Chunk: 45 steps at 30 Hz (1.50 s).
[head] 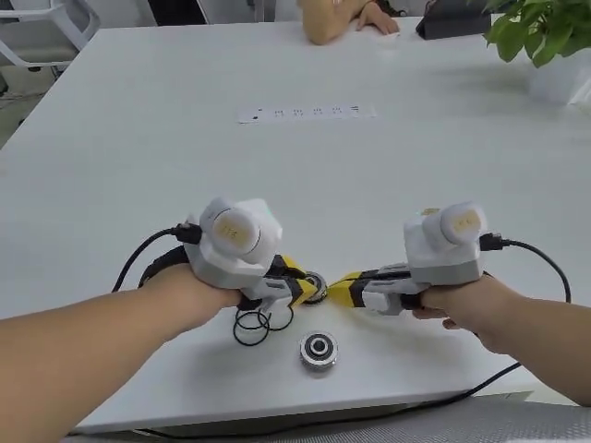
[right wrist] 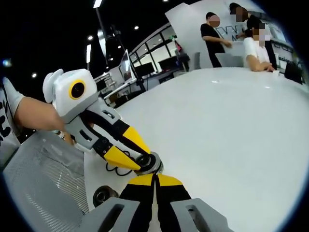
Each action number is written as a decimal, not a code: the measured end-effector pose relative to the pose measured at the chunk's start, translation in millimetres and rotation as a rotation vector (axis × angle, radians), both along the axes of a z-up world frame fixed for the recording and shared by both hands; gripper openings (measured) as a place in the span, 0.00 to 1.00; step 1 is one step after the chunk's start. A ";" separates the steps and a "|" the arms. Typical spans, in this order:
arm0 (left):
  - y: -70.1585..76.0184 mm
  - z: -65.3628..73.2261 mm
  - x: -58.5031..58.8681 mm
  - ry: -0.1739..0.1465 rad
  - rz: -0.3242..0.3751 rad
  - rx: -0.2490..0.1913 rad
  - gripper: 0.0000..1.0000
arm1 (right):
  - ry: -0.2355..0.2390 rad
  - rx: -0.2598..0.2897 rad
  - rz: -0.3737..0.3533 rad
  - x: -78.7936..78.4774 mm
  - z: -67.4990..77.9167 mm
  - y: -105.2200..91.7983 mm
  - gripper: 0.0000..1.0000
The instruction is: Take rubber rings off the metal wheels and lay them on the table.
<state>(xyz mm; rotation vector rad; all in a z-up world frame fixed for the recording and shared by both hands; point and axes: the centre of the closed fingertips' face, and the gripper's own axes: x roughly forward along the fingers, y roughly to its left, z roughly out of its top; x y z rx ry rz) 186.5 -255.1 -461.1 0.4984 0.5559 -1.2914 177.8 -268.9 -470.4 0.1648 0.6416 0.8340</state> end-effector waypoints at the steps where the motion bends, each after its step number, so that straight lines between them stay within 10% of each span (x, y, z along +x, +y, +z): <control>1: -0.1 0.0 0.0 -0.001 0.000 0.001 0.07 | 0.002 0.000 -0.003 -0.2 0.3 -1.1 0.00; 45: -0.7 -0.6 -0.7 -0.013 -0.008 0.035 0.07 | 0.031 0.174 0.007 -9.9 26.6 25.6 0.00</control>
